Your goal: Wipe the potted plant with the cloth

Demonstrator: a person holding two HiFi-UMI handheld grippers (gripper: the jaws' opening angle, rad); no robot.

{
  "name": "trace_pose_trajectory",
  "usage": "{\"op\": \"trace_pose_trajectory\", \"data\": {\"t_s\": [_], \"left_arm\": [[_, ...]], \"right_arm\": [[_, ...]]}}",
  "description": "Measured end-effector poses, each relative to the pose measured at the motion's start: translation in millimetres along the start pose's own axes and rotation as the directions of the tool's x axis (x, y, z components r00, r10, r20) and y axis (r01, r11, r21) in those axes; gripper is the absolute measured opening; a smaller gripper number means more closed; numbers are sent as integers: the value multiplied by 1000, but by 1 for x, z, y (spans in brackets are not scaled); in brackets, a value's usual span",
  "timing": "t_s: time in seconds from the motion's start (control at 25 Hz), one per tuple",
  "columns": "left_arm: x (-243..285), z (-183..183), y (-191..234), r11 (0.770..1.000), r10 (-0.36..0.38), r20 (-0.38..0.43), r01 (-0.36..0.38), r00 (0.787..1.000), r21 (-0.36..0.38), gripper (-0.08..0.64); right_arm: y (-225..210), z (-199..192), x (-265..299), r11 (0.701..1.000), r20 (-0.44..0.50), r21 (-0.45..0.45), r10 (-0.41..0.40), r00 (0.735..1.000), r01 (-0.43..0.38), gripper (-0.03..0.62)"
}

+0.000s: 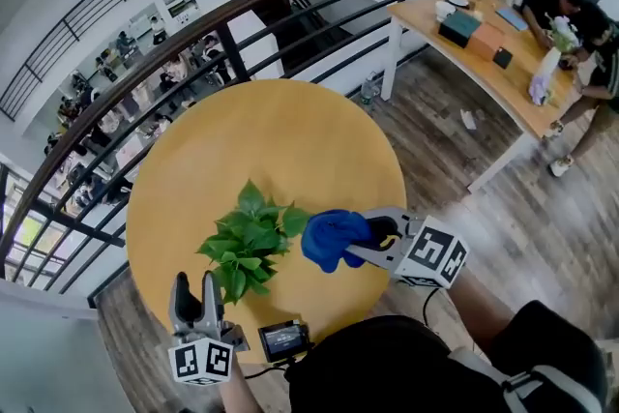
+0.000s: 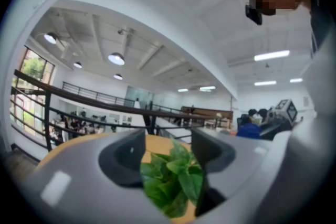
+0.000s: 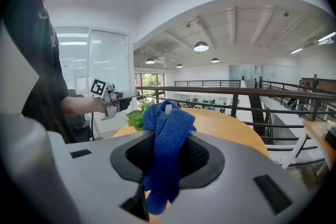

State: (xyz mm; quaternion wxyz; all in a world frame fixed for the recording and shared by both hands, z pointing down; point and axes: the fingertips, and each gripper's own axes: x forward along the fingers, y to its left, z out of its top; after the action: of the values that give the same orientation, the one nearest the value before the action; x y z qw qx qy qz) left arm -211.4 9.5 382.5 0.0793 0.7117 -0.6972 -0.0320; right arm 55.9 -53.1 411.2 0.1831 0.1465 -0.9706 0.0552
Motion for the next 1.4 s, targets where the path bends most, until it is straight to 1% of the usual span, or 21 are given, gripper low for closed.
{"op": "trace_pose_trajectory", "data": {"t_s": [0.12,0.2,0.28,0.32,0.36,0.4,0.44,0.48,0.6,0.68,0.8,0.96,1.12,1.4], "left_arm": [[-18,15,0,999,54,77,-53,996,-10,256],[-32,20,-11,996,92,99,-93,991,8,256],[-51,18,-29,992,124,110,-127,986,21,253],[-61,15,-41,990,135,111,-139,985,23,224],[-71,10,-54,989,144,109,-147,984,24,171],[-80,4,-69,988,151,100,-155,983,28,135],[-87,-4,-84,986,159,83,-162,984,34,82],[-93,-13,-100,985,162,57,-165,985,42,1],[-105,-28,-152,988,140,-2,-139,990,70,-2],[-116,-29,-176,987,137,-6,-136,991,80,-2],[-138,-32,-198,984,158,-3,-157,987,82,-2],[-163,-38,-217,980,185,-1,-185,983,79,-2],[-181,-35,-231,977,193,-13,-191,981,94,-2],[-195,-30,-234,975,195,-1,-193,981,112,-2]], "right_arm": [[-2,15,-23,997,63,18,-71,995,70,123],[-5,19,-42,994,103,30,-106,989,104,123],[-4,18,-61,992,130,41,-123,984,119,123],[-1,15,-71,992,137,43,-125,983,121,123],[3,11,-80,992,142,43,-126,982,121,123],[6,7,-90,992,147,42,-126,981,121,123],[10,4,-99,992,150,39,-127,980,122,123],[13,1,-110,991,151,33,-131,980,128,123],[22,-7,-139,987,148,3,-159,976,160,123],[30,-13,-151,985,151,-10,-168,974,172,123],[43,-25,-166,985,154,-1,-173,973,175,121],[59,-39,-183,988,142,-18,-150,978,154,121],[74,-48,-193,990,131,-38,-130,983,136,121],[92,-48,-194,990,150,-65,-117,982,128,121]]}}
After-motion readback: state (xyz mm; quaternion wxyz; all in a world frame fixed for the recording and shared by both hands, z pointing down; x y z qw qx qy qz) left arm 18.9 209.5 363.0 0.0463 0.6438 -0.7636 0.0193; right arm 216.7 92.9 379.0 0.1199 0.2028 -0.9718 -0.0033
